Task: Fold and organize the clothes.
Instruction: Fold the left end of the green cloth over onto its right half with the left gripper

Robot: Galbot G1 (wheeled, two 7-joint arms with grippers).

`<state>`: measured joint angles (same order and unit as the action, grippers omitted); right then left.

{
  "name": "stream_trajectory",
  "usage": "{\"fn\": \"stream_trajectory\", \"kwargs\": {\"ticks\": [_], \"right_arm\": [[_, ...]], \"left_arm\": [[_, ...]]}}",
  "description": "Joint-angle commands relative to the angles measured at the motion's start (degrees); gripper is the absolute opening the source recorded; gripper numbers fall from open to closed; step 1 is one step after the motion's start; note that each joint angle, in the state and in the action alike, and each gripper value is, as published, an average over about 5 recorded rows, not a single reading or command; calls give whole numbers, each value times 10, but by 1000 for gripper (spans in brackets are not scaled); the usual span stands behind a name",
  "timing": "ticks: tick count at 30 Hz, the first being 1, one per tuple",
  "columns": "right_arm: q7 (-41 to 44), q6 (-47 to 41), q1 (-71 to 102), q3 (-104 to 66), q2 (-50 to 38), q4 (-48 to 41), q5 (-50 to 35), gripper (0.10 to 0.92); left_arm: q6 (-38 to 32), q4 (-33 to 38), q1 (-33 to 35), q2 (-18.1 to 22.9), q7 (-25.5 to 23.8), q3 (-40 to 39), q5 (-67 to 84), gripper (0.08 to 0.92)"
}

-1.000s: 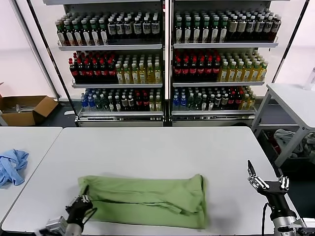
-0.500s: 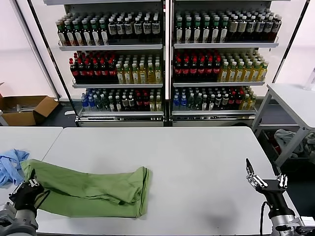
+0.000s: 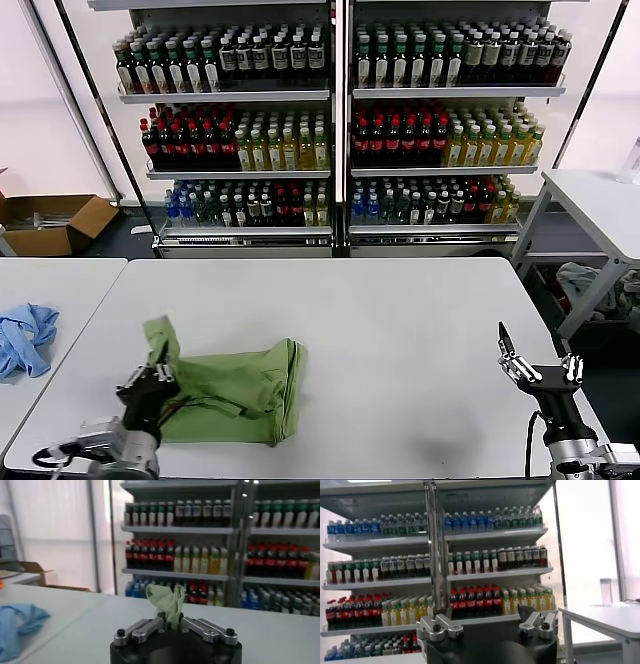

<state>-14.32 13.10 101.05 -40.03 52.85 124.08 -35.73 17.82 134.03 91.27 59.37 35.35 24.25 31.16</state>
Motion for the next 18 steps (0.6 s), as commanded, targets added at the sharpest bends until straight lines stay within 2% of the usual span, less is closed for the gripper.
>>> {"fn": "stream_trajectory", "kwargs": {"ticks": [1,8,18], "right_arm": [[-1,-2,-1,1,3,3,3,823],[-1,-2,-1,3,4,3,3,823],[-1,-2,-3,5,3,2,0,823]], "left_arm": [[26,-34,-97,33,-2,-184,-79,105],[28,-70,-116,44,8,-224,-103,105],[12,-108,-118,42,-8,-261,-149,105]]}}
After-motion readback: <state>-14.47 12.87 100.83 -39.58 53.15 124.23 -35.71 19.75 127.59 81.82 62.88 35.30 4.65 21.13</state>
